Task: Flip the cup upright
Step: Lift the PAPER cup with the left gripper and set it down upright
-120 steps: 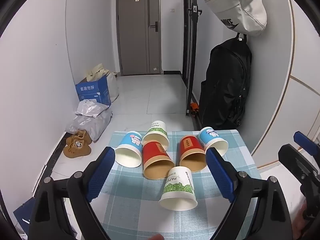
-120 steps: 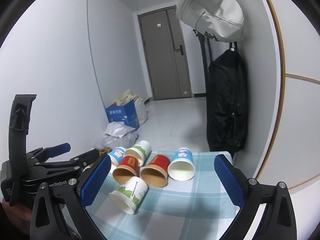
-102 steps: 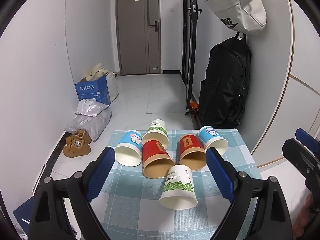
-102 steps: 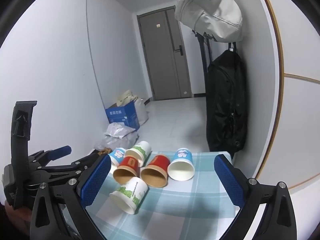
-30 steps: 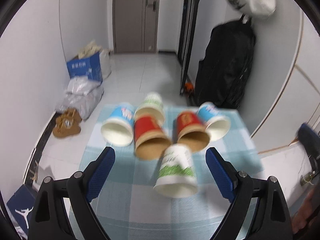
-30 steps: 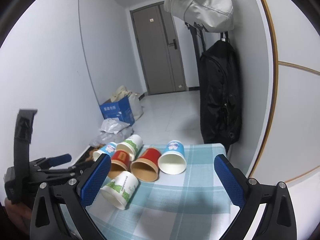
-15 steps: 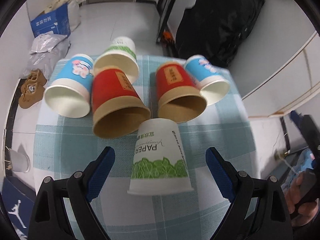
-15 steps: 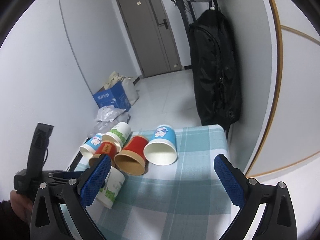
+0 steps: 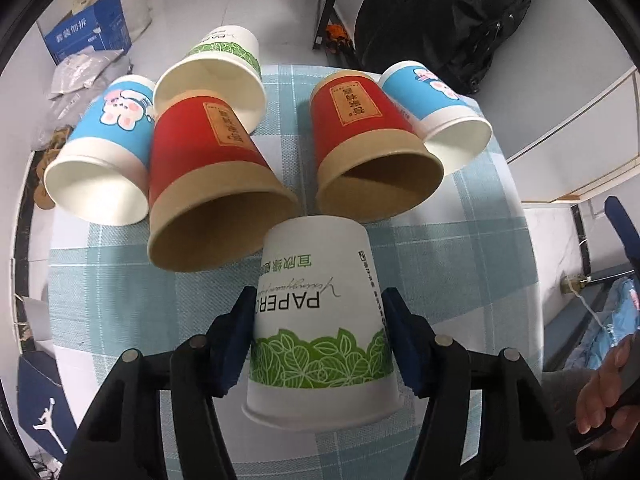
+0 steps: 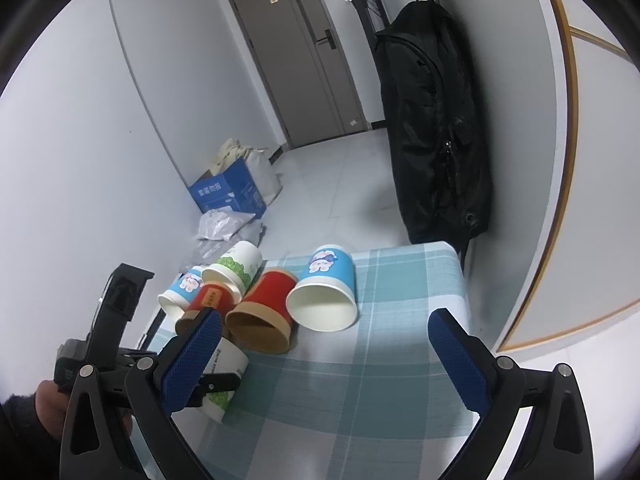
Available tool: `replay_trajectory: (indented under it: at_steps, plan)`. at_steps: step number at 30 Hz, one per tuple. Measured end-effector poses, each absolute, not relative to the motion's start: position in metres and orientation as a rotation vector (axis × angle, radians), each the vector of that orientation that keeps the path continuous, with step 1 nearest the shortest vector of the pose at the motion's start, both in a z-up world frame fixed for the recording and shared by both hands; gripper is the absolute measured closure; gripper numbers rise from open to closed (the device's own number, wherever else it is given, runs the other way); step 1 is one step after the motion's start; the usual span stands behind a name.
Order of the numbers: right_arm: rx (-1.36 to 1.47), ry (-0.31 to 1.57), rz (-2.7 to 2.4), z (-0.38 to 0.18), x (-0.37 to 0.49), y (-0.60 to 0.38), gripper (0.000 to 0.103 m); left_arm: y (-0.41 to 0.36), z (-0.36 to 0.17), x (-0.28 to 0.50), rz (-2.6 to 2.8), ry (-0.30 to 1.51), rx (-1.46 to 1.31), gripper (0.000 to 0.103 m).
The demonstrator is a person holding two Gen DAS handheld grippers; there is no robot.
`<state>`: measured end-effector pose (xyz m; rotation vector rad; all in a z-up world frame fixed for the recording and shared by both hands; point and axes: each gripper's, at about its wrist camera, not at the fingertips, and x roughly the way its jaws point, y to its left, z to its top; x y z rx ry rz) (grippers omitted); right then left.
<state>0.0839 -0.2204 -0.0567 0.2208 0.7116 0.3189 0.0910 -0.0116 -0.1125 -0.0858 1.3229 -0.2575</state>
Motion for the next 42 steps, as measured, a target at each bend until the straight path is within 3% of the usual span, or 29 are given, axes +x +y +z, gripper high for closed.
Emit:
replay_trajectory:
  at_steps: [11,31,42]
  plan:
    - [0.236,0.726,0.3,-0.058,0.08,-0.221,0.0,-0.021,-0.096,0.09,-0.29,1.302,-0.08,0.048]
    - [0.161,0.609,0.374,-0.016,0.031,-0.188,0.0,0.001,0.007,0.028,-0.352,1.063,-0.178,0.048]
    - [0.113,0.569,0.396,-0.006,-0.012,-0.153,0.0,0.034,-0.008,0.008,-0.326,1.051,-0.262,0.048]
